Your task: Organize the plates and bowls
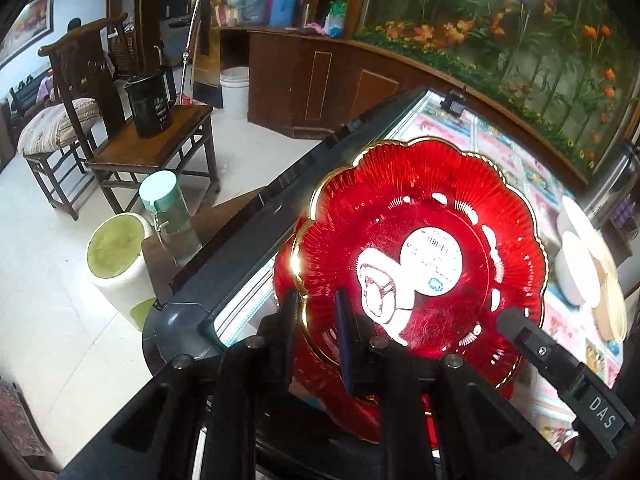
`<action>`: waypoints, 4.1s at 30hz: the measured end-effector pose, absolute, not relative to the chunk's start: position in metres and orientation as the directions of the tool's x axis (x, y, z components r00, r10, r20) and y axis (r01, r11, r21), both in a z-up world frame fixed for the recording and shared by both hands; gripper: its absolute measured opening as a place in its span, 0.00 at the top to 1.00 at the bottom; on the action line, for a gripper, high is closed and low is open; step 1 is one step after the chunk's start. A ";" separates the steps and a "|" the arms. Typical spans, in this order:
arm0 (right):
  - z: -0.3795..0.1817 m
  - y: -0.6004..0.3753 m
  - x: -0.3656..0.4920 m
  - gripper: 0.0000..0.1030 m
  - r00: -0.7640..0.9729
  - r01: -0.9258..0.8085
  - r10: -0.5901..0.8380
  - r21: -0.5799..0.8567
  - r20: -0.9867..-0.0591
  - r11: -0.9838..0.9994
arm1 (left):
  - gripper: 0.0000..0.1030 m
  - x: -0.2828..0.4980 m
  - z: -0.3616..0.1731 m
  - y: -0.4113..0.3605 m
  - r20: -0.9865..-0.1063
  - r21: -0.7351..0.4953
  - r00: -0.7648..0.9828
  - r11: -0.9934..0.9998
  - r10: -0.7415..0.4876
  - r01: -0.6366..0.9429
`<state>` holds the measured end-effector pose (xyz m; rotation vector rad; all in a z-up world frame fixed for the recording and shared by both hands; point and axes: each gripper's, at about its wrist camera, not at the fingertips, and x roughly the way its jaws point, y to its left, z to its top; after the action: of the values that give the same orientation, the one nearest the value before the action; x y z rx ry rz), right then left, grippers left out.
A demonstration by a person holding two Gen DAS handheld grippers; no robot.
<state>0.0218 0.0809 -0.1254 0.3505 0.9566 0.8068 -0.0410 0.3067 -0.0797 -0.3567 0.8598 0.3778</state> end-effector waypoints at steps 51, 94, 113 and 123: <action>-0.111 -0.092 0.056 0.59 0.646 -0.247 0.473 0.423 -0.599 0.872 | 0.36 -0.014 -0.032 0.176 -0.694 0.075 0.679 0.963 0.238 -0.261; -0.108 -0.198 0.117 0.59 0.642 -0.107 0.496 0.572 -0.585 0.813 | 0.27 0.129 -0.067 0.088 -0.809 -0.090 0.584 0.968 0.067 -0.236; -0.129 -0.172 0.148 0.59 0.618 -0.092 0.479 0.547 -0.624 0.832 | 0.26 0.148 -0.085 0.076 -0.811 -0.056 0.575 0.963 0.109 -0.262; -0.133 -0.169 0.151 0.59 0.607 -0.078 0.482 0.556 -0.632 0.828 | 0.26 0.148 -0.080 0.078 -0.795 -0.053 0.595 0.964 0.117 -0.261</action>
<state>0.1515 -0.1694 -0.1330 0.5133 0.8655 0.3402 0.1479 0.0776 -0.0804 -0.1709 0.9085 0.2209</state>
